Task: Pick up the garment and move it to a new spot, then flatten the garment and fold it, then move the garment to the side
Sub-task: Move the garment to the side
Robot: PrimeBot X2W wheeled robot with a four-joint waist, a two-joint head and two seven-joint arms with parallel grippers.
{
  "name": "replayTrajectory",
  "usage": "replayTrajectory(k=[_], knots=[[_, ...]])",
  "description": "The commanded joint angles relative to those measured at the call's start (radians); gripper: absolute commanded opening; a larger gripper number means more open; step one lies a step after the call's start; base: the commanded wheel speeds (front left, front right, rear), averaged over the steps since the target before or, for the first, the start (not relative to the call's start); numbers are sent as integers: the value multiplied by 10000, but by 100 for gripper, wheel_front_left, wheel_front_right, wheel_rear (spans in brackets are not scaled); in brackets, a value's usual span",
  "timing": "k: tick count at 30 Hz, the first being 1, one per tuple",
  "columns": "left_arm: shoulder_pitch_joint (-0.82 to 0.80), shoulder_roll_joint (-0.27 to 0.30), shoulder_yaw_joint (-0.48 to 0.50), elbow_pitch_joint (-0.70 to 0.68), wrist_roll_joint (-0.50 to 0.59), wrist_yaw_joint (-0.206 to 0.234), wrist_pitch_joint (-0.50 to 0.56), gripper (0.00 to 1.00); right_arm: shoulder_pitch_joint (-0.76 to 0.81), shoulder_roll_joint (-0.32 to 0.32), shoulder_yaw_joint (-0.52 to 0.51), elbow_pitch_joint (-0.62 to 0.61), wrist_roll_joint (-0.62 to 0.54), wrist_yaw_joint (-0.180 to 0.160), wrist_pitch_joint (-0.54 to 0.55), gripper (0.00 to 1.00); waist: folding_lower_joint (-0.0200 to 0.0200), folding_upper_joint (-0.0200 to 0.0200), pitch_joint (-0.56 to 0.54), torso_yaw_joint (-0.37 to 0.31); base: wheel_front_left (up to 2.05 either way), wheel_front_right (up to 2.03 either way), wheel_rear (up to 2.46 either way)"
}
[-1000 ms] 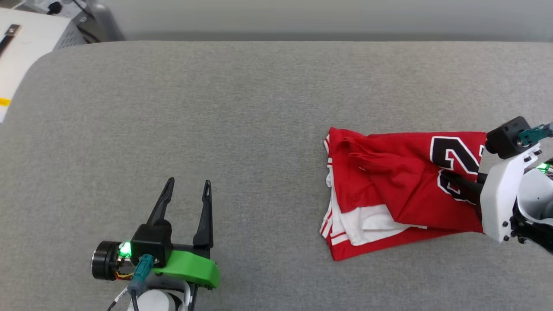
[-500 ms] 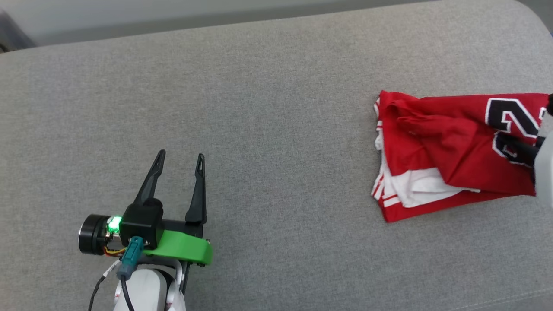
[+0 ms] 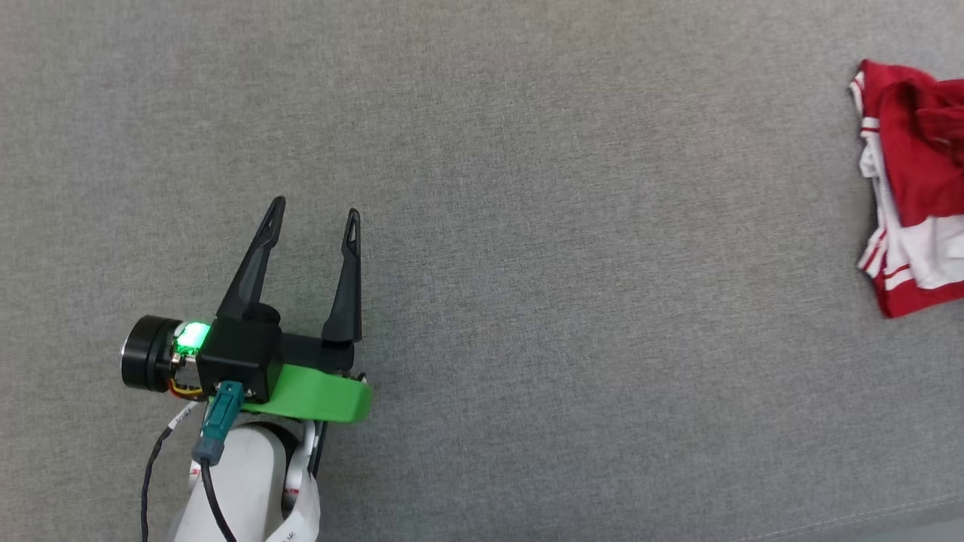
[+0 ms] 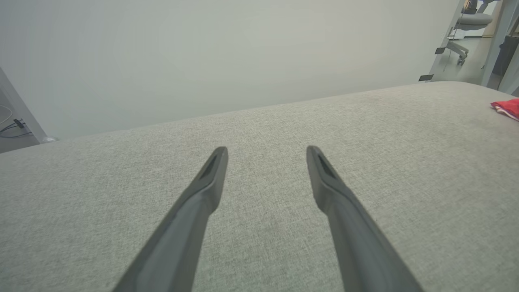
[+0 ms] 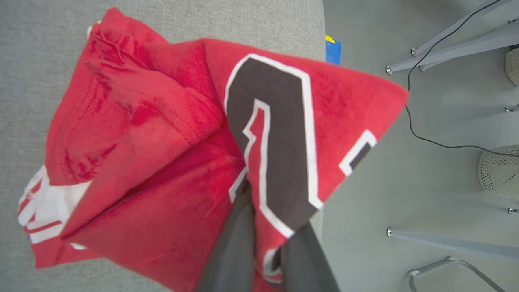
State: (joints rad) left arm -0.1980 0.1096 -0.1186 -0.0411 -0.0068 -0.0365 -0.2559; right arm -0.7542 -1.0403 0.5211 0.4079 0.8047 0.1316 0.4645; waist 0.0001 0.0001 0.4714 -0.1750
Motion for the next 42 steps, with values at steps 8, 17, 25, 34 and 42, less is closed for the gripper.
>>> replayTrajectory(k=[8, 17, 25, 34, 42], knots=[[-493, 234, -38, -277, 127, -1, -59, 100, -1230, -353, -24, 1301, -603, -9, -336, 0, -1, -1, 988, 273, 0, 0, 0], [-555, 296, -57, -322, 53, 96, -59, 100, -1758, -40, 111, 2439, -673, -9, -829, 37, -1, -1, 924, 303, 0, 0, 0], [-333, 250, -92, -92, -69, 176, -59, 100, -1930, 351, 301, 2853, -933, -9, -1992, 100, -1, -1, 82, 437, 0, 0, 0], [821, 41, 26, 189, -342, 370, -59, 100, -1323, 1281, -224, 2434, -1895, -9, -5963, 100, -1, -1, -1705, 1004, 0, 0, 0], [1475, -103, 164, 378, -464, 386, -59, 100, 280, 3586, -2744, 474, -3715, -9, -7253, 100, -1, -1, -2672, 1610, 0, 0, 0]])
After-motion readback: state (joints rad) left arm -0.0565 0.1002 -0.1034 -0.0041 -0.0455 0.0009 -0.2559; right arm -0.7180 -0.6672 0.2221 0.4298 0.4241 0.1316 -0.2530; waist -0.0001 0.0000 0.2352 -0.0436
